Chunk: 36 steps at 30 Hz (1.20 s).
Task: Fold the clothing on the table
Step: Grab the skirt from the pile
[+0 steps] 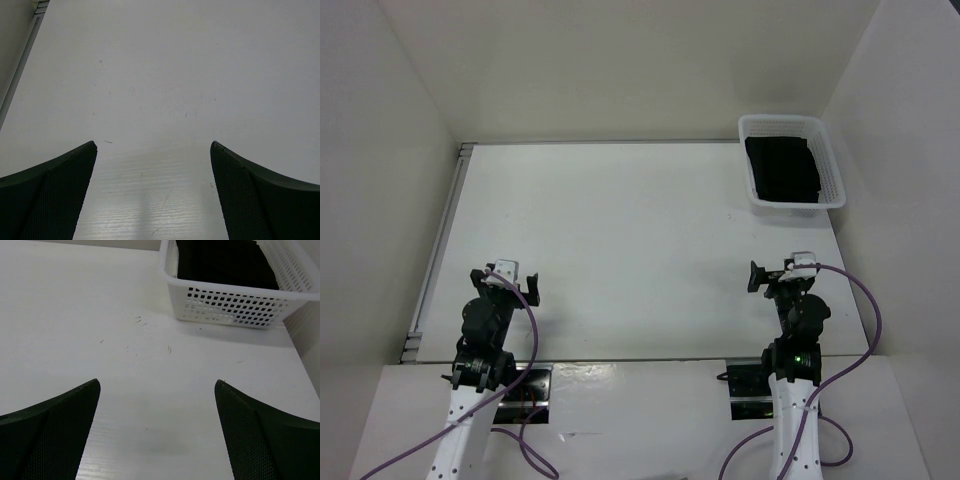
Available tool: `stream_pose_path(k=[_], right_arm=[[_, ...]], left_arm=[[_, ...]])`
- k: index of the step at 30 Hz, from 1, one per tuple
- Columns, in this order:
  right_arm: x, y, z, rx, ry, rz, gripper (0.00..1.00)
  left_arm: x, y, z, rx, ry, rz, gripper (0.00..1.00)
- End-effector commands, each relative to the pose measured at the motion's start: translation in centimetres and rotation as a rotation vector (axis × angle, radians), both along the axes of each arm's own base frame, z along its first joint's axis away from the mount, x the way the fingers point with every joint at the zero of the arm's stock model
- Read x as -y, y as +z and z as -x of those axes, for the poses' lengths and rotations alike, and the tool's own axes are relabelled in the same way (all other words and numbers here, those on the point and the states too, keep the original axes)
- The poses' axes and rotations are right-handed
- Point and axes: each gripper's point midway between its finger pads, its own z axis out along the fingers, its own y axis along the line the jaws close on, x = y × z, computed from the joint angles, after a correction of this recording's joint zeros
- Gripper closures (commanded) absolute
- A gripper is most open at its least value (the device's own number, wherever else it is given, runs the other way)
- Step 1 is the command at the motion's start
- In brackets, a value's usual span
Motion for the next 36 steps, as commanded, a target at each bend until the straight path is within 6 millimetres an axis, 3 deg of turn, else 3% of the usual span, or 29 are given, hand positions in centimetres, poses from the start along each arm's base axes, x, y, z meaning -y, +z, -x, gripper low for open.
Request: stream_pose_path(k=[1,32,34,36], right_arm=[[0.0,-0.2,0.0,0.045,-0.001,0.003,0.01],[0.0,-0.2,0.0,0.045,-0.001,0.003,0.01],[-0.5,1.0,0.1,0.074,0.033,0.018,0.01],[-0.2,3.1,0.3,0.119,-0.002,-0.039,0.01]], left_arm=[[0.0,1.3,-0.1,0.103,0.005,0.025,0.00],[0.2,1.3,-0.1,0.103,-0.004,0.026,0.00],[0.6,3.3,0.1,0.151,-0.035,0.012,0.00],[0.7,6.9,0.6,0.228,-0.034,0.056,0.00]])
